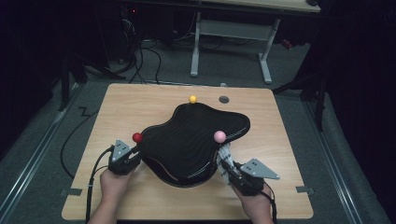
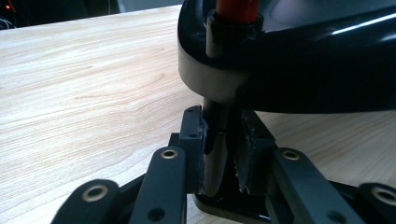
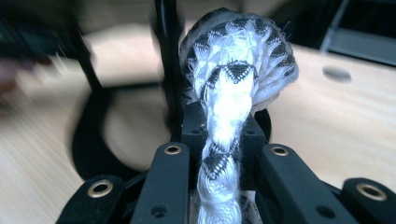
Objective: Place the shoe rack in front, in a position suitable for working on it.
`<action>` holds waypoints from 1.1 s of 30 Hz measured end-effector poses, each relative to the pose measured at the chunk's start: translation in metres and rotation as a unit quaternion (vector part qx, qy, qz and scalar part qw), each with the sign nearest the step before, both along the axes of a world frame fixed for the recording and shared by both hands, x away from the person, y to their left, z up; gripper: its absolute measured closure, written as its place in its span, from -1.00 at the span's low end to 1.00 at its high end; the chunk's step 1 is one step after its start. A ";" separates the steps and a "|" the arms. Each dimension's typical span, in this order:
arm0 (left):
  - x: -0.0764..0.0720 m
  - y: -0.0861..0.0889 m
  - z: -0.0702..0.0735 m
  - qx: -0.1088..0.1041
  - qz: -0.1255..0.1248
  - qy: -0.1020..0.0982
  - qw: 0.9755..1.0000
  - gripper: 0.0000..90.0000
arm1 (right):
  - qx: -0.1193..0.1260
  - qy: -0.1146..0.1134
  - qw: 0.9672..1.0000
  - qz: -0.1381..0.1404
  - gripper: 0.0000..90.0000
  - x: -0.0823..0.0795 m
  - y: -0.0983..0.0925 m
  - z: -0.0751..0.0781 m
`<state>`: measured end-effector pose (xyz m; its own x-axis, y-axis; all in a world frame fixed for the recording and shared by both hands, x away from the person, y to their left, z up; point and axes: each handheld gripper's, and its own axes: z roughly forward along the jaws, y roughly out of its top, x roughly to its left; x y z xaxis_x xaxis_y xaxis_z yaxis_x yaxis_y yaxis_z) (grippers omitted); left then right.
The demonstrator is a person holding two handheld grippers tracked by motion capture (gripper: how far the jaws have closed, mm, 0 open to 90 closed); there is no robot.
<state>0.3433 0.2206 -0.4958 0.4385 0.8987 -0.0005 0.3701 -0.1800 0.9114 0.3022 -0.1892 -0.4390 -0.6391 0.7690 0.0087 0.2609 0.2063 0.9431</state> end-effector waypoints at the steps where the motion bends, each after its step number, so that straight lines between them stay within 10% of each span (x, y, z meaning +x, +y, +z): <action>1: -0.001 0.000 0.000 0.001 -0.001 0.000 1.000 0.65 | 0.020 -0.009 1.000 0.004 0.76 -0.002 -0.002 0.009; 3: -0.003 0.000 0.000 0.002 0.000 -0.002 1.000 0.65 | 0.032 -0.034 0.999 0.014 0.76 -0.010 -0.001 0.028; 8: -0.003 0.000 -0.001 0.001 0.001 -0.002 1.000 0.65 | 0.014 -0.028 0.999 0.022 0.76 -0.007 0.003 0.020; 17: -0.003 0.001 -0.001 -0.004 -0.002 0.001 1.000 0.65 | -0.040 0.064 0.997 0.034 0.76 0.011 0.010 -0.034; 23: -0.002 0.001 -0.001 -0.006 -0.001 0.001 1.000 0.65 | -0.080 0.123 0.988 0.044 0.76 0.021 0.014 -0.066; 33: -0.002 0.001 -0.001 -0.005 -0.001 0.001 1.000 0.65 | -0.087 0.126 0.987 0.043 0.75 0.019 0.014 -0.068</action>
